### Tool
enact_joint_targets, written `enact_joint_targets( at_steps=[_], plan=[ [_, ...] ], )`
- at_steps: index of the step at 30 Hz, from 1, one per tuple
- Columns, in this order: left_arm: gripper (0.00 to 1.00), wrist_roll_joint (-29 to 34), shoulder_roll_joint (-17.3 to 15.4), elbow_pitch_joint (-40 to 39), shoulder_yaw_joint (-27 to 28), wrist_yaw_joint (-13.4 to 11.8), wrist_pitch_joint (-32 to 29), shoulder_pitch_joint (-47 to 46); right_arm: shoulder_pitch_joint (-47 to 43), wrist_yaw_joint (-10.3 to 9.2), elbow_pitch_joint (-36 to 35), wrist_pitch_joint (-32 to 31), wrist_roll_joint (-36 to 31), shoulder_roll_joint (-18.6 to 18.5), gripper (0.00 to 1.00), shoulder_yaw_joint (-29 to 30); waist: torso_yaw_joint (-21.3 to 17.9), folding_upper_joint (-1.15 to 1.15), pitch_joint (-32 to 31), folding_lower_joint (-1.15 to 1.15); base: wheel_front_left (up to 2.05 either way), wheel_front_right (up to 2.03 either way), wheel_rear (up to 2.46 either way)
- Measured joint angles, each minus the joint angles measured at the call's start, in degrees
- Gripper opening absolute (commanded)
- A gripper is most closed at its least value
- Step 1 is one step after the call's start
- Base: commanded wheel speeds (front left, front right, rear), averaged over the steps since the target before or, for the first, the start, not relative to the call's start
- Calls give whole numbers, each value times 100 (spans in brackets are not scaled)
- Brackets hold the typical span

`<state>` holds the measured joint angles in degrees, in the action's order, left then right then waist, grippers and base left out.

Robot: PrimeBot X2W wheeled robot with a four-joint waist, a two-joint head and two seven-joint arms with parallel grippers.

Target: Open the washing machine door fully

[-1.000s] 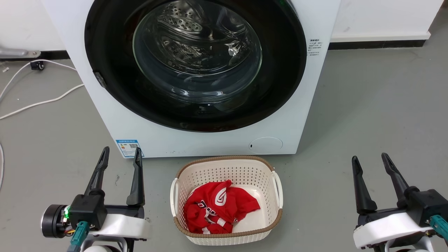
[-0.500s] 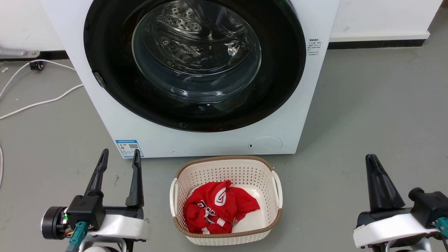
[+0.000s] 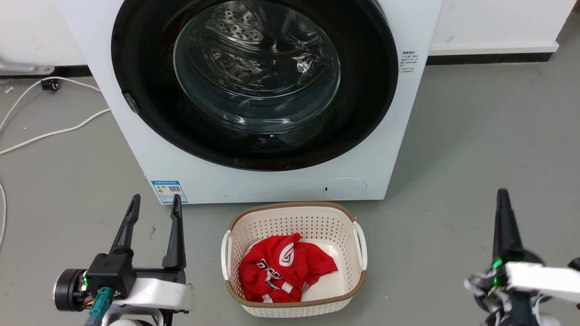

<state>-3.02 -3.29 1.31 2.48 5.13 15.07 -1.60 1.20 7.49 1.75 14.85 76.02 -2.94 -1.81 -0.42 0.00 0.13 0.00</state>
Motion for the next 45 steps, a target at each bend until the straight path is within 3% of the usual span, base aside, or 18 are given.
enact_joint_targets(
  at_steps=[3, 5, 9, 15, 20, 28, 38, 45],
  plan=[
    [100, 0, 5, -7, 36, -1, 0, 1, 242, 0, -3, 22, 1337, 1, 0, 54, -11, 0, 35, 0, 0, 0, 0],
    [100, -1, 9, -20, 73, -8, 0, -1, 492, 0, 29, 24, 1867, 5, 0, 129, -26, 0, 90, 0, 0, 0, 0],
    [100, -9, 13, -71, 148, -7, 1, -109, 1330, 0, 488, -122, 2512, -125, 0, 294, -57, 0, 262, 0, 0, 0, 0],
    [100, -9, 23, -121, 202, 43, 1, -304, 2947, 0, 1864, -552, 3239, -832, 0, 29, -55, 0, 564, 0, 0, 0, 0],
    [100, -9, 25, -174, 236, 87, 1, -546, 4435, 0, 3121, -1067, 3395, -1486, 0, -715, 23, 0, 865, 0, 0, 0, 0],
    [100, 13, 27, -316, 230, 144, 1, -988, 6863, 0, 4967, -2052, 3218, -1954, 0, -2087, 180, 0, 1469, 1, 0, 0, 0],
    [100, 15, 30, -486, 233, 179, 1, -1512, 8957, 0, 6719, -3282, 2494, -1656, 0, -3401, 330, 0, 2310, 1, 0, 0, 0],
    [100, 4, 32, -557, 194, 193, 1, -1722, 9563, 0, 7110, -3593, 2196, -1440, 0, -3772, 426, 0, 2729, 1, 0, 0, 0]
  ],
)
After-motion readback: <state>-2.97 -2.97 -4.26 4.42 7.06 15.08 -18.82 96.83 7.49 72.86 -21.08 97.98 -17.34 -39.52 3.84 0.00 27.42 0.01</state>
